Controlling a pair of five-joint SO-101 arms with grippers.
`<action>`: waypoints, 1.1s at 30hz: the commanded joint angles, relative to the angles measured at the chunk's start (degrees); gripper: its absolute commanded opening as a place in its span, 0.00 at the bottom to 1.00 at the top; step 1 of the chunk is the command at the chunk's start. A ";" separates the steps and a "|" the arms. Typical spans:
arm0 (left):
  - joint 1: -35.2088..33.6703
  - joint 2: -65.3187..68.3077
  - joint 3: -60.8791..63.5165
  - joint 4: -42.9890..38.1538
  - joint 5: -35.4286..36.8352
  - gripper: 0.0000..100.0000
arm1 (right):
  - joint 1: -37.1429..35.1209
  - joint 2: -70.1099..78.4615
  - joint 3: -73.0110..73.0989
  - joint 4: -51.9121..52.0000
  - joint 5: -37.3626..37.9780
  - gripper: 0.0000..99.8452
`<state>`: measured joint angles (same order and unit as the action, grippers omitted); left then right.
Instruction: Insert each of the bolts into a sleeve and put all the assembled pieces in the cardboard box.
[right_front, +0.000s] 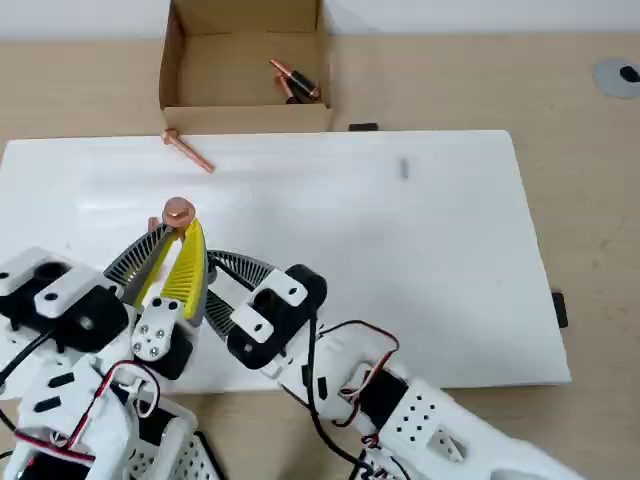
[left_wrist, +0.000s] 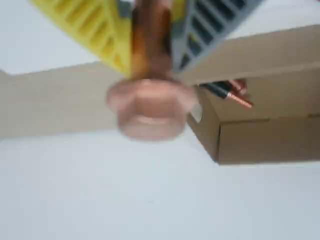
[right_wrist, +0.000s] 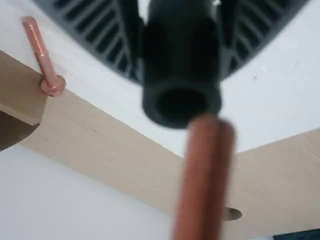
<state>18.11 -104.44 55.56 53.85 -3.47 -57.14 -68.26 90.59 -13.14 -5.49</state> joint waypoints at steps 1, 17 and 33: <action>0.18 -0.31 -2.90 -1.67 -0.53 0.01 | 0.84 -1.54 -4.53 -1.76 0.44 0.01; 0.09 -0.31 -2.81 -1.67 -1.85 0.01 | 2.33 -1.19 -7.34 -1.49 0.44 0.01; 0.00 -0.22 1.05 -8.88 -1.85 0.01 | 2.24 -1.10 -7.34 -1.49 0.09 0.01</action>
<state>18.11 -104.53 55.91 47.43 -4.88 -55.65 -68.26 87.25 -13.14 -5.49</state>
